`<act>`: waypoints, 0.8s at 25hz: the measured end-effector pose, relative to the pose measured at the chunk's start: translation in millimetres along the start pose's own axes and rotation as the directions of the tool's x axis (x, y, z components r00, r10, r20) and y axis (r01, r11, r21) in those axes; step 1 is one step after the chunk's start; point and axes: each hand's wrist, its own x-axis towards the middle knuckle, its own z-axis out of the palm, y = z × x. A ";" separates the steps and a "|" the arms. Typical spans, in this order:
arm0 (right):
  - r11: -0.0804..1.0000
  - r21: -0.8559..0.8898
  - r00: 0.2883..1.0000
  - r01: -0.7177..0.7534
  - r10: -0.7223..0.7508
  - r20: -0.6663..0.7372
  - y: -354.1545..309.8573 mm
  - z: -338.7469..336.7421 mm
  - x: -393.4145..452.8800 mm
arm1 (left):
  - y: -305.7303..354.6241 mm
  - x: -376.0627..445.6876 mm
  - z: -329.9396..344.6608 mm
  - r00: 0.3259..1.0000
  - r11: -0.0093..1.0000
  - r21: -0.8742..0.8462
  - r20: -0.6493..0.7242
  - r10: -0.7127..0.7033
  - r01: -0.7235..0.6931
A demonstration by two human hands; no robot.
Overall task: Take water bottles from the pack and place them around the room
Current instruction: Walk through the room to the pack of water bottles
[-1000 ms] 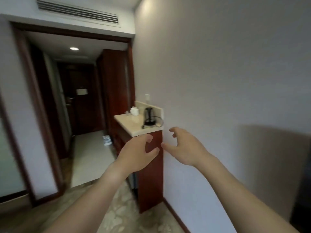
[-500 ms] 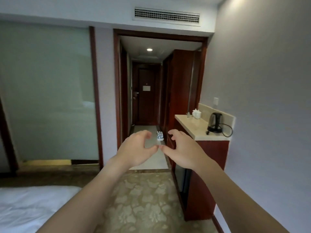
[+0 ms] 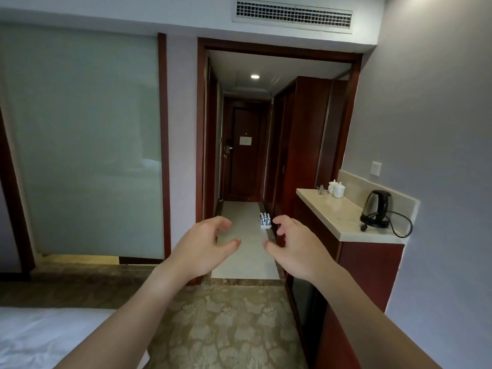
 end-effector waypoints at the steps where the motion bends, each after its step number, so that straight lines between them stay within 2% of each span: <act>1: 1.000 0.005 1.000 -0.009 0.009 0.005 11.9 5.9 12.9 | -7.6 12.4 6.8 1.000 1.000 -0.012 -0.012 -0.003 0.003; 5: 0.999 0.019 0.999 -0.034 0.035 -0.012 73.8 28.6 89.9 | -40.9 89.8 47.4 0.999 1.000 -0.017 -0.032 -0.003 0.002; 11: 1.000 -0.024 1.000 0.007 -0.008 -0.030 165.1 46.8 248.6 | -68.0 249.9 102.4 0.999 0.999 0.032 -0.049 0.006 -0.005; 20: 1.000 -0.014 1.000 0.003 -0.003 0.015 256.4 107.3 443.9 | -157.1 428.4 174.5 1.000 0.996 0.087 -0.023 -0.015 0.017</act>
